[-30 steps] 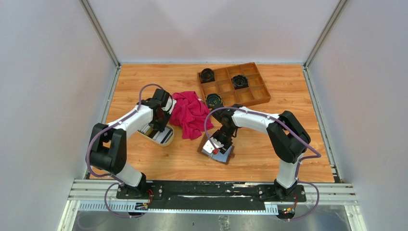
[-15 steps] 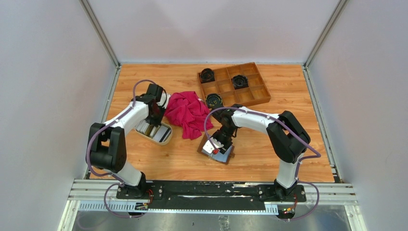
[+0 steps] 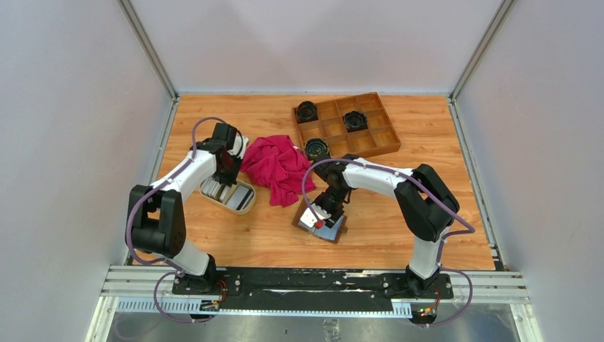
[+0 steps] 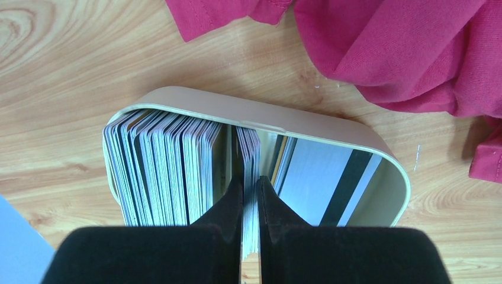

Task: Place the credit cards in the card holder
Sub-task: Pick up the credit card from the storage box.

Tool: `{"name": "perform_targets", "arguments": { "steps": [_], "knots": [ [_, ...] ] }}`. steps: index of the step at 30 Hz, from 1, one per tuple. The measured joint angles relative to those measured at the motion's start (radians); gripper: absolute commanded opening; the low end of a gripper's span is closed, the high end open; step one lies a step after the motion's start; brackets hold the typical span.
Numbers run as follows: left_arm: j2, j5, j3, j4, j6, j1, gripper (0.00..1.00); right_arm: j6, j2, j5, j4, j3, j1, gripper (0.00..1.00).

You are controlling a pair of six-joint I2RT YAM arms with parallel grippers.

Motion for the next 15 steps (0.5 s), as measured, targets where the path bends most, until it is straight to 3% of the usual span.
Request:
{"name": "perform_targets", "arguments": {
  "steps": [15],
  "knots": [
    [-0.01,0.103,0.0,-0.006,-0.024,0.04,0.03,0.0,0.006,0.0,-0.006,0.005,0.0,0.49]
  ]
}}
